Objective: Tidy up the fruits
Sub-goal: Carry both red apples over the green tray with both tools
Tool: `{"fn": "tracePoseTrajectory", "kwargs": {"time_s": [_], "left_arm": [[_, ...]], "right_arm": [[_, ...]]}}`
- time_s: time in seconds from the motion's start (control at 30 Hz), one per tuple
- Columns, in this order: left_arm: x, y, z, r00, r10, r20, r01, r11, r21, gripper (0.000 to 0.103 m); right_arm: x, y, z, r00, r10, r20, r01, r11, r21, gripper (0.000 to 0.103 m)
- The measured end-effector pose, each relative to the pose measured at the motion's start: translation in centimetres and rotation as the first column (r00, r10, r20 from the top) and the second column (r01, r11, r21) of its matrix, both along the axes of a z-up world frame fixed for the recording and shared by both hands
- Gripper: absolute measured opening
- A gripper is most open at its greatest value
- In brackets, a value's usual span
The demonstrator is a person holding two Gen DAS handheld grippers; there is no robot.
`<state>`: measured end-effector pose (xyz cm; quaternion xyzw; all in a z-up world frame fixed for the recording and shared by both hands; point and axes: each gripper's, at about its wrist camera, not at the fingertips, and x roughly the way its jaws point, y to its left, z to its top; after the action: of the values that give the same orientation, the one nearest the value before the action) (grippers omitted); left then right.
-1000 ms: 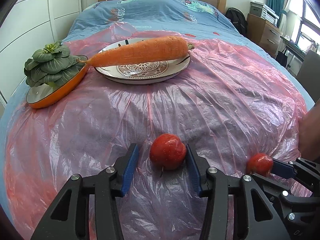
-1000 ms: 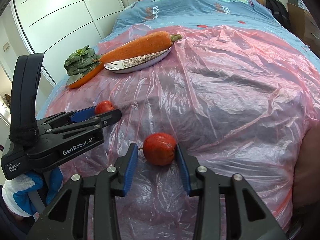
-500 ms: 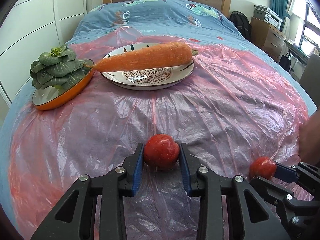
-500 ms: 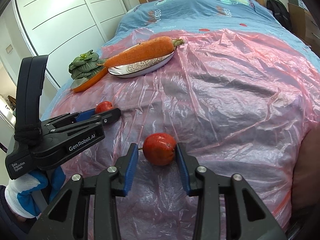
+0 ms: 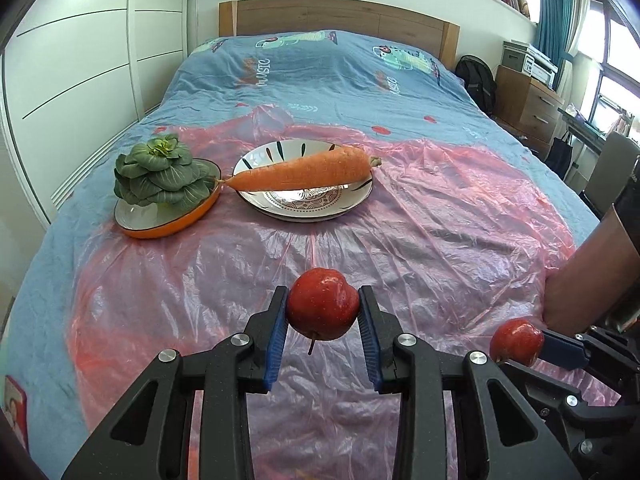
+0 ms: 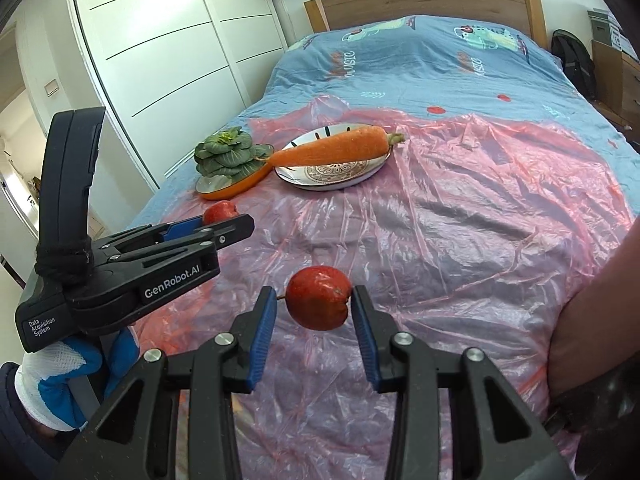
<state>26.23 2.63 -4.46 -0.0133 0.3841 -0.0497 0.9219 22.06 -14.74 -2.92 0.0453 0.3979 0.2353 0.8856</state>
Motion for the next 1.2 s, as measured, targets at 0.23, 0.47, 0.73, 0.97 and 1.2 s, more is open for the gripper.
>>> {"fn": "tracePoseTrajectory", "kwargs": {"time_s": [0.23, 0.47, 0.73, 0.97, 1.2], "left_arm": [[-5.7, -0.5, 2.7, 1.000, -0.013, 0.015, 0.013, 1.000, -0.007, 0.029], [-12.0, -2.7, 4.9, 0.997, -0.067, 0.025, 0.068, 0.997, -0.031, 0.029], [-17.6, -6.5, 6.3, 0.989, -0.144, 0.017, 0.144, 0.987, -0.075, 0.029], [-20.7, -10.8, 6.3, 0.975, -0.221, -0.011, 0.220, 0.973, -0.075, 0.029], [-22.6, -16.8, 6.0, 0.942, -0.333, -0.039, 0.331, 0.943, -0.043, 0.029]], "right_arm": [[-5.2, -0.9, 2.8, 1.000, 0.016, 0.017, -0.016, 1.000, -0.003, 0.066], [-11.0, -3.8, 4.1, 1.000, -0.012, 0.015, 0.013, 1.000, -0.024, 0.066], [-16.5, -8.7, 3.9, 0.996, -0.087, 0.006, 0.087, 0.994, -0.061, 0.066], [-19.9, -13.1, 3.7, 0.989, -0.151, 0.003, 0.151, 0.986, -0.070, 0.066], [-22.2, -18.2, 3.0, 0.970, -0.241, -0.007, 0.241, 0.969, -0.053, 0.066]]}}
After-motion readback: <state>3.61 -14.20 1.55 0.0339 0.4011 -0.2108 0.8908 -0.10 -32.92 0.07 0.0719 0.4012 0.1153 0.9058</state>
